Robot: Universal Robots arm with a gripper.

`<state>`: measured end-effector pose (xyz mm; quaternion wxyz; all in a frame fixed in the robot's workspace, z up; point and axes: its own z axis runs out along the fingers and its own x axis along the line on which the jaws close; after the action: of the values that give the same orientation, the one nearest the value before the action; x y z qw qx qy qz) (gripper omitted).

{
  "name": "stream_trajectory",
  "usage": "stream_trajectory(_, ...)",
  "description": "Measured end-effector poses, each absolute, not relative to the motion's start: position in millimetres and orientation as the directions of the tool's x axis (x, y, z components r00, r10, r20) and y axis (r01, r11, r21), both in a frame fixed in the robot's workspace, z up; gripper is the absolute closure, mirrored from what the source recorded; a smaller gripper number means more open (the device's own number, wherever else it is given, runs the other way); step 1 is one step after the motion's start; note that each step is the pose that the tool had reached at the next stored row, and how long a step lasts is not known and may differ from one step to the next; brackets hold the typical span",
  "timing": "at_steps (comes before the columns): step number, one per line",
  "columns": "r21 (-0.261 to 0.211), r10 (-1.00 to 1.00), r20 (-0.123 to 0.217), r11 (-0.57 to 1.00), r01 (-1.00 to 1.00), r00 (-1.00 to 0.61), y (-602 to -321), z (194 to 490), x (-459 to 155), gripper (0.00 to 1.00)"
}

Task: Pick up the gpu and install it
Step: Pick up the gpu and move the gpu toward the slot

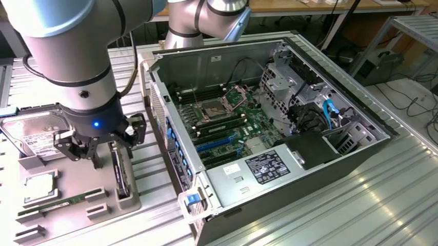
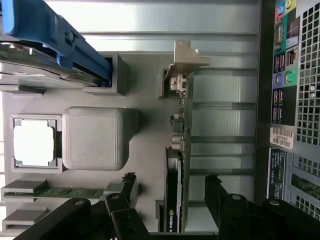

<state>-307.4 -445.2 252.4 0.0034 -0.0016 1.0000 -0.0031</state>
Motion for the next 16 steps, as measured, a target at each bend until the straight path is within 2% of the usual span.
stream_trajectory(16, -0.009, 0.006, -0.007, 1.0, 0.006, -1.0, -443.6, 224.6, -307.0, 0.35)
